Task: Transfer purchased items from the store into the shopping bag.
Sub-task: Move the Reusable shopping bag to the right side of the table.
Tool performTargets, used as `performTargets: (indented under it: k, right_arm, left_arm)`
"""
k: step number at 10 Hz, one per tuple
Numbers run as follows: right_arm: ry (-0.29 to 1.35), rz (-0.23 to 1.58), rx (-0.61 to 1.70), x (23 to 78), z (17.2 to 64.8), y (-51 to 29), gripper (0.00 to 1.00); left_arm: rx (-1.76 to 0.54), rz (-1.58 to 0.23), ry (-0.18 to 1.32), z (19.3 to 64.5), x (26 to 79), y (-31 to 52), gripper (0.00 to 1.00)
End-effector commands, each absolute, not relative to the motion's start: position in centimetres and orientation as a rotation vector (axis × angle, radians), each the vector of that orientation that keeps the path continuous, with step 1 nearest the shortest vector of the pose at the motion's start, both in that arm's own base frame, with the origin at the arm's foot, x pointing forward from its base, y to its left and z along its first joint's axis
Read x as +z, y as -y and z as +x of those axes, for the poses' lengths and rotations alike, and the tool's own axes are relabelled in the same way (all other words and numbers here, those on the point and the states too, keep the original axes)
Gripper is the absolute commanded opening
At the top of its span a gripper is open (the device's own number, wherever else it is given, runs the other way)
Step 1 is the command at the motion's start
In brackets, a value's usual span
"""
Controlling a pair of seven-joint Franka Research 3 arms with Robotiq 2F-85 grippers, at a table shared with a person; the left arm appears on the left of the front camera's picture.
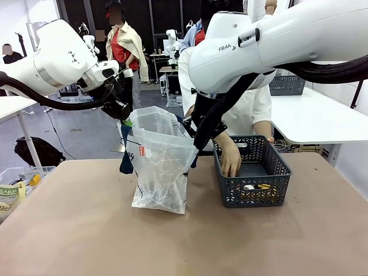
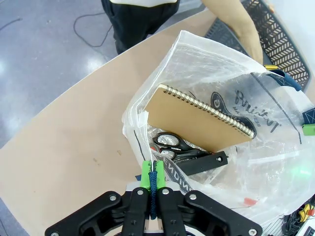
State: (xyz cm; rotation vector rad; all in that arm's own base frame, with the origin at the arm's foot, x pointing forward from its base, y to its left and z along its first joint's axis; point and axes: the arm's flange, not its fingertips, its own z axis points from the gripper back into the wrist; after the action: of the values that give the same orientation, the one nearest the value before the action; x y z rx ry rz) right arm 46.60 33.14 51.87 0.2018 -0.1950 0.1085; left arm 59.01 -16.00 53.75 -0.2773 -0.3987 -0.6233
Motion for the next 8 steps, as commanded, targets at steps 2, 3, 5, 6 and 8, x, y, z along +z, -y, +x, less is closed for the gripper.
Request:
performTargets:
  k: [2,3,5,6,8]
  right_arm:
    - [0.194,0.201,0.109,51.83,46.57,-33.11,0.00]
    - [0.194,0.201,0.109,51.83,46.57,-33.11,0.00]
    - [0.194,0.201,0.109,51.83,46.57,-33.11,0.00]
    - [0.194,0.201,0.109,51.83,46.57,-33.11,0.00]
    - [0.194,0.201,0.109,51.83,46.57,-33.11,0.00]
  left_arm:
    - [-0.624,-0.272,0.398,59.04,53.73,15.92,0.00]
    - [-0.624,-0.272,0.398,59.04,53.73,15.92,0.00]
    - [-0.624,-0.272,0.398,59.04,53.73,15.92,0.00]
    - [-0.624,-0.272,0.398,59.04,53.73,15.92,0.00]
    - [-0.624,-0.272,0.398,59.04,53.73,15.92,0.00]
